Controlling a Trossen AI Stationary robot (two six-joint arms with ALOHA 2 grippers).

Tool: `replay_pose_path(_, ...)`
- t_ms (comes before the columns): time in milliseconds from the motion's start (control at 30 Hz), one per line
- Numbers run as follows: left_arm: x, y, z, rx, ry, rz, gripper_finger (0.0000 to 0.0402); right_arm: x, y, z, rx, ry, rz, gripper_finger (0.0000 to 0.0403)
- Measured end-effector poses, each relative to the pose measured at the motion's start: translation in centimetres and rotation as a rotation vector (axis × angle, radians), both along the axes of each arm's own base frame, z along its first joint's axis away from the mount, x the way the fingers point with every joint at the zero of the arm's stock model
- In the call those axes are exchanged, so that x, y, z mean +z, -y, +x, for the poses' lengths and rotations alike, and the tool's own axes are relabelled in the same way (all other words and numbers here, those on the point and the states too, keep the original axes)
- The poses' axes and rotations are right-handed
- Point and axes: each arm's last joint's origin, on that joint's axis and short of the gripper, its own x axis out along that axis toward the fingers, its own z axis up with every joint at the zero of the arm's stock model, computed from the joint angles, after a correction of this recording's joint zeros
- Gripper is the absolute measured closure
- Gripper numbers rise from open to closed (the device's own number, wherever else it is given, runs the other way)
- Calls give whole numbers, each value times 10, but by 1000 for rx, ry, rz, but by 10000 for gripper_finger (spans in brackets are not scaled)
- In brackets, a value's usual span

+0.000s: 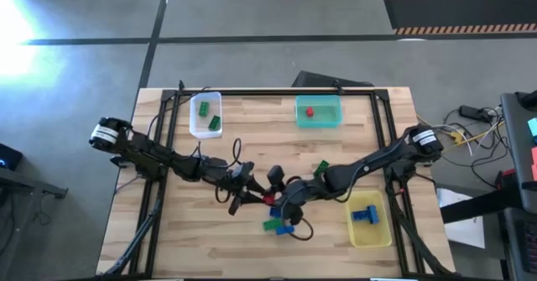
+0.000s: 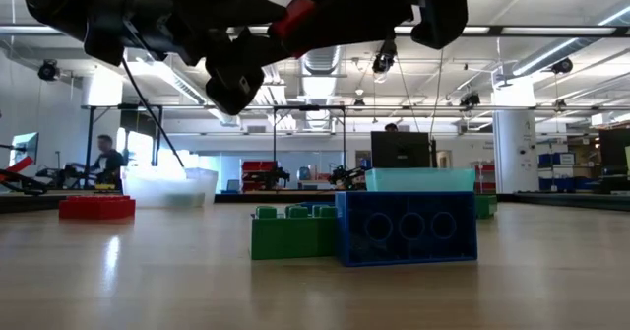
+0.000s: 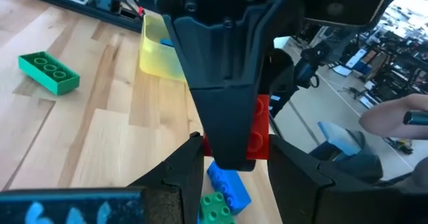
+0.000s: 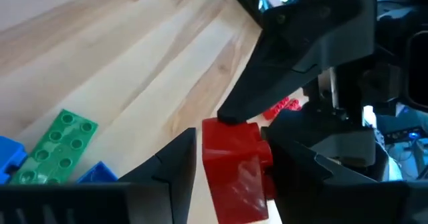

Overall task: Sort & place blocks by color
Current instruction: Put the red game piece into the green bin

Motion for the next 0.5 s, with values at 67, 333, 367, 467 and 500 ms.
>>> replay_pose_path(67, 0, 0, 0, -4, 2, 7, 276, 1, 0, 3, -1, -22, -7, 257)
replay_pose_path(333, 0, -1, 0, -11, 17, 37, 275, 4, -1, 5, 5, -47, -25, 316)
replay_pose_path(367, 1, 0, 0, -11, 19, 38, 273, 4, -1, 4, 6, -51, -24, 320)
replay_pose_path(467, 2, -1, 1, -6, 22, 42, 259, 4, -1, 3, 3, -59, -16, 320)
replay_pose_path(500, 2, -1, 2, -2, 27, 42, 252, 4, -1, 3, 7, -65, -9, 320)
